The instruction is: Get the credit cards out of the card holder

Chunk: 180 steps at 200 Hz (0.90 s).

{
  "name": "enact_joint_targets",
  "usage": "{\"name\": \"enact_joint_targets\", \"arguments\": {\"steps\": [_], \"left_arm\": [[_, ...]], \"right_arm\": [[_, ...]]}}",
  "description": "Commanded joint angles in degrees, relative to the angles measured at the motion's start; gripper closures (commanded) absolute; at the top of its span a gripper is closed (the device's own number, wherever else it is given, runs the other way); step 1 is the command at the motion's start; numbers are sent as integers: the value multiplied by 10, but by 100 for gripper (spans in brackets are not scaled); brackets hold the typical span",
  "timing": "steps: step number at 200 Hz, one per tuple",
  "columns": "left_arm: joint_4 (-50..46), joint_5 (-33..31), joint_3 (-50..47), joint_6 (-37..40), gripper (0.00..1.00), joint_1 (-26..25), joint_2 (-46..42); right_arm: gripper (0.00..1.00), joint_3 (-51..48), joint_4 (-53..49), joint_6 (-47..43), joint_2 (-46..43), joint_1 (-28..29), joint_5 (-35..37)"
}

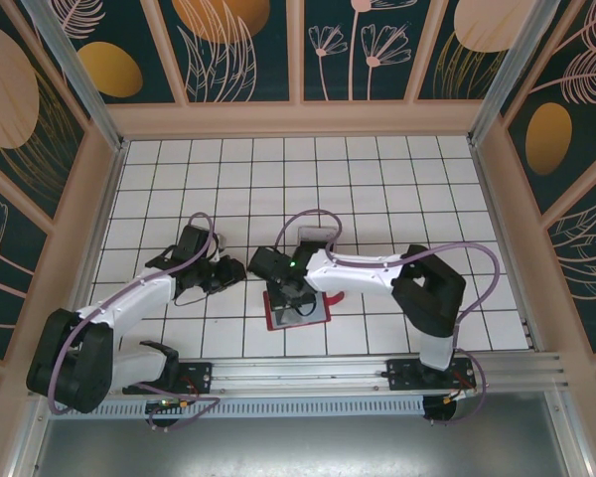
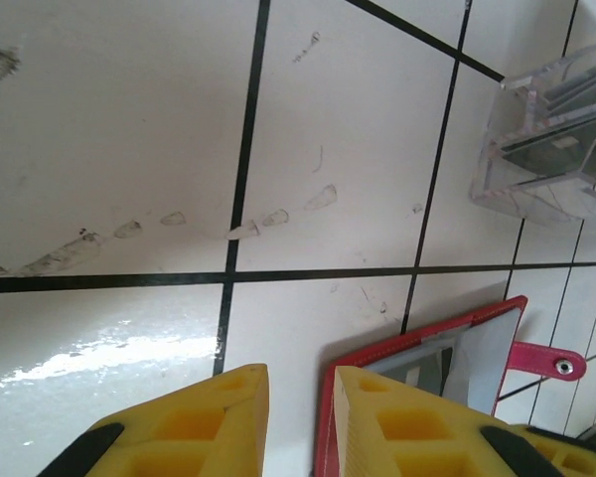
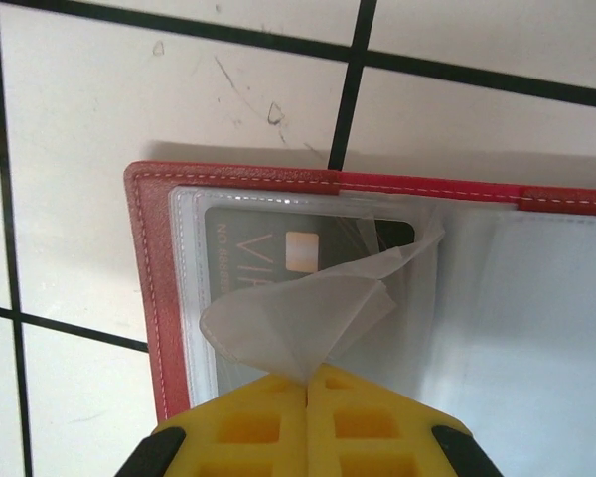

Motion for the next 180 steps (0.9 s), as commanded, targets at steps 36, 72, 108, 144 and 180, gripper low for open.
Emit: {"name": "enact_joint_targets", "arguments": {"steps": [36, 72, 108, 144, 180], "left_arm": [[22, 14, 8, -53, 74, -63, -5], [53, 14, 2, -80, 75, -97, 9], [75, 19, -8, -95, 76, -122, 24], [93, 20, -7, -106, 76, -150, 56], [105, 22, -8, -116, 77, -175, 84]], "right_arm": [[93, -74, 115, 10, -63, -32, -73], [93, -106, 159, 5, -79, -43, -99], [92, -128, 189, 4, -87, -47, -116], [90, -143, 194, 6, -97, -47, -116], [87, -157, 195, 10, -115, -50, -107]]}}
